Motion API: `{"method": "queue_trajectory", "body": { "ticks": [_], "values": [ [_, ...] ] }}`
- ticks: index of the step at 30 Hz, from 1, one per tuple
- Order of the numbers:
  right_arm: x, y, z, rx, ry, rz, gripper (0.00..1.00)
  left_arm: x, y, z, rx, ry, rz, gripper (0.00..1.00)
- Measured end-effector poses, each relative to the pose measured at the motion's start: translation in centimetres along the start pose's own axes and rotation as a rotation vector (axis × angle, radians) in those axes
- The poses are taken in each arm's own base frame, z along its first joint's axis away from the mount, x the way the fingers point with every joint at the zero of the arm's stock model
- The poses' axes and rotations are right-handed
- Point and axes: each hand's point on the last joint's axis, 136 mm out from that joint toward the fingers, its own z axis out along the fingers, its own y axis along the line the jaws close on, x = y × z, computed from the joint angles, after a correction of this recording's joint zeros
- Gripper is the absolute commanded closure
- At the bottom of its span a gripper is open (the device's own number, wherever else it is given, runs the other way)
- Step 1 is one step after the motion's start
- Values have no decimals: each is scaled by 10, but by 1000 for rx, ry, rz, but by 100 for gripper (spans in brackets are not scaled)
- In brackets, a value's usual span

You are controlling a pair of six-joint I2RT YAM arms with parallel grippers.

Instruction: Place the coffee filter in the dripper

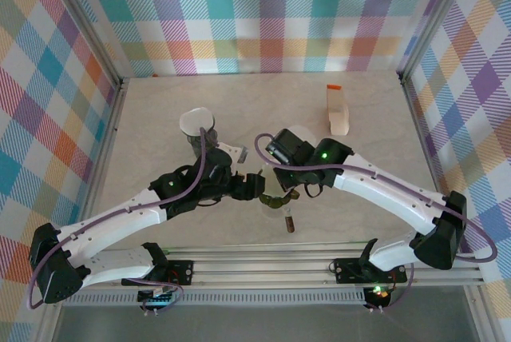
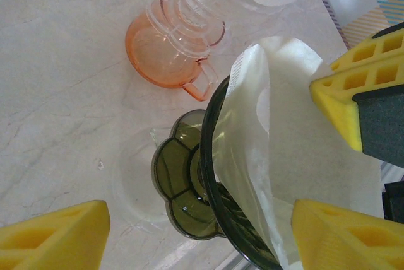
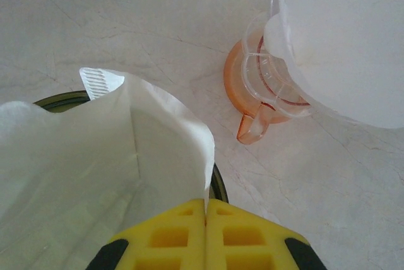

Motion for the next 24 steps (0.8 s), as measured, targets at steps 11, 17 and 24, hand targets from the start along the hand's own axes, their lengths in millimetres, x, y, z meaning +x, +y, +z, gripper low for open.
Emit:
{"method": "queue_trajectory", "body": {
  "ticks": [11, 17, 24],
  "values": [
    [0, -1, 0, 6, -4, 8, 57, 2, 3, 1, -14, 3, -3, 33],
    [-5, -4, -16, -15, -52, 17, 36, 2, 3, 1, -14, 3, -3, 33],
    [-13, 10, -28, -128, -29, 42, 31, 2, 4, 1, -14, 4, -3, 33]
  ]
}}
